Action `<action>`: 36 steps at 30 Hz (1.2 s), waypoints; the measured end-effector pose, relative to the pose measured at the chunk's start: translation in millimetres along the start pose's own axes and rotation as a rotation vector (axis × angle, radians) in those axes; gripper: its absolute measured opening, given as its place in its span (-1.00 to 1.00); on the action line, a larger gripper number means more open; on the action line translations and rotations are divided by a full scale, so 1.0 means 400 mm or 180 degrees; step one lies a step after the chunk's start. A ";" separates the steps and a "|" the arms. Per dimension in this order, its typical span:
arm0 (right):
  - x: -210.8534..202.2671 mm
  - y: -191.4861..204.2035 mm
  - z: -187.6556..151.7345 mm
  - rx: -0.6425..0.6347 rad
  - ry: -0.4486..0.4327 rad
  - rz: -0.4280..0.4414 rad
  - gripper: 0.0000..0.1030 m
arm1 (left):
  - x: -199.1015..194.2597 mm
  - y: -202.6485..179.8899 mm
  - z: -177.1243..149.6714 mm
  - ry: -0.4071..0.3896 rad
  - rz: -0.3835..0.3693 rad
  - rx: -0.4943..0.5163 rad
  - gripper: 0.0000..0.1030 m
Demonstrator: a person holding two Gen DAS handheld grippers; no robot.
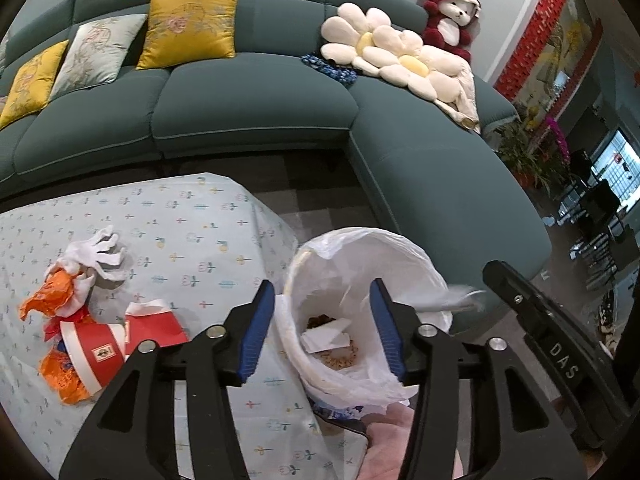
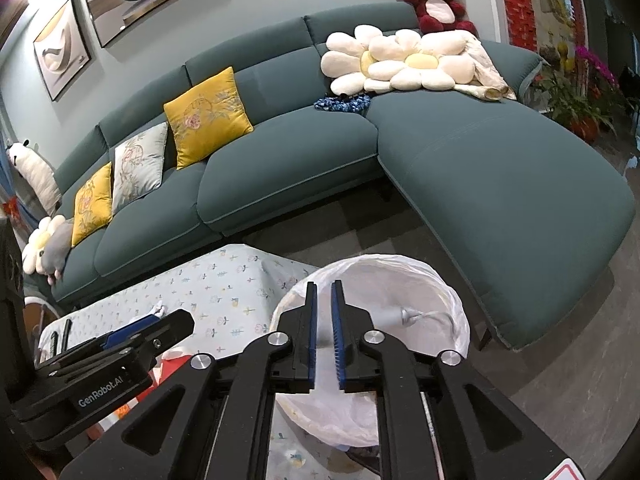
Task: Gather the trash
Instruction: 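Carry tissue and cloth to the bin and release both tools inside, then move both tools back toward the red paper cups on the table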
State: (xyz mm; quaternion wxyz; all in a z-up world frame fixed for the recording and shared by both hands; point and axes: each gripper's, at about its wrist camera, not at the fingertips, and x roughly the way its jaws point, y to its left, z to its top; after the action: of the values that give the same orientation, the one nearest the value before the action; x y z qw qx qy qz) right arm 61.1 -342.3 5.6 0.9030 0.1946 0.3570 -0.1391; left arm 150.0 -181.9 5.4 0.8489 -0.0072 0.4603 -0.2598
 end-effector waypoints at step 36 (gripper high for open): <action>-0.027 0.342 -0.117 -0.0587 0.0187 0.0289 -0.16 | -0.162 0.406 -0.096 -0.0196 0.0474 -0.0897 0.25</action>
State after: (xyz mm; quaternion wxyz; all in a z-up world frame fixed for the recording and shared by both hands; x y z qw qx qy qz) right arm 79.3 -198.8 16.5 0.9116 0.1305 0.3854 -0.0589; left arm 161.5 -3.8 -7.1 0.8701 -0.1001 0.4652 -0.1285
